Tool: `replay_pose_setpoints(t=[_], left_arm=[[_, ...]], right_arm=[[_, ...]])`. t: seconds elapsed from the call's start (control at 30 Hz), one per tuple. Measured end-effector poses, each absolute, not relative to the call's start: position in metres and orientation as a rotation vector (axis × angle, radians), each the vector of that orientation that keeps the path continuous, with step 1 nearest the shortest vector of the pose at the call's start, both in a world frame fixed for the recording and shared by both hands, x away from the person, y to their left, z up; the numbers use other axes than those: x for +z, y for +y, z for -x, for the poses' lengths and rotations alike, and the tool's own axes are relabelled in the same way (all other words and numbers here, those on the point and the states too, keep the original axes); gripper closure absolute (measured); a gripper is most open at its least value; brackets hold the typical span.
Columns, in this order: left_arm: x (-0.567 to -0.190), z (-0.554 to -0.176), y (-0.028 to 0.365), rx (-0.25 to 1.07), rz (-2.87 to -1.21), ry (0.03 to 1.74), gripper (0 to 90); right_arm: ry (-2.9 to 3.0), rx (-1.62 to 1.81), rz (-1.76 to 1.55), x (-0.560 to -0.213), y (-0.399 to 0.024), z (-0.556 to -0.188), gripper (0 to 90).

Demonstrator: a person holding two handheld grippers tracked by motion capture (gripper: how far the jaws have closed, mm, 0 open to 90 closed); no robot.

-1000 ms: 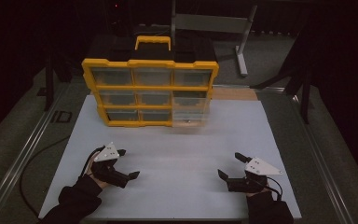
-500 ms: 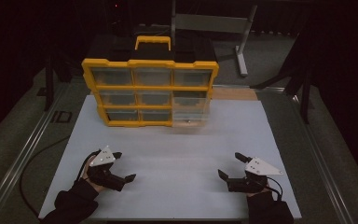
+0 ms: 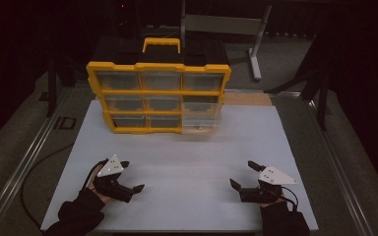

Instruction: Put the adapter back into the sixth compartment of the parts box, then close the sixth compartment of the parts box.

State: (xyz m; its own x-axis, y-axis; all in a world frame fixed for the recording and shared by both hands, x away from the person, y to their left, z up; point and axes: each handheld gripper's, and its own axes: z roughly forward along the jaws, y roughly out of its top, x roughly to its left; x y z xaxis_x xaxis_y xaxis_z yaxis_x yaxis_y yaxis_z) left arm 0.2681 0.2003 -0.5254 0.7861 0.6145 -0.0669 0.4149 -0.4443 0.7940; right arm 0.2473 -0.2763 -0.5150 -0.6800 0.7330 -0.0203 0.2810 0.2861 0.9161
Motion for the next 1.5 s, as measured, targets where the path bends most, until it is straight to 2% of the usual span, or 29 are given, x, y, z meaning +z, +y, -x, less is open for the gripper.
replay_pose_setpoints(t=[0.9,1.5], left_arm=[[-0.524,-0.265,0.201,0.317,-2.094,0.769,0.3],[-0.523,-0.264,0.200,0.330,-2.103,0.770,0.3]], right_arm=[[2.119,1.374,-0.901,-0.514,-0.276,-0.247,8.4],[2.107,1.340,-0.858,-0.501,-0.272,-0.242,8.4]])
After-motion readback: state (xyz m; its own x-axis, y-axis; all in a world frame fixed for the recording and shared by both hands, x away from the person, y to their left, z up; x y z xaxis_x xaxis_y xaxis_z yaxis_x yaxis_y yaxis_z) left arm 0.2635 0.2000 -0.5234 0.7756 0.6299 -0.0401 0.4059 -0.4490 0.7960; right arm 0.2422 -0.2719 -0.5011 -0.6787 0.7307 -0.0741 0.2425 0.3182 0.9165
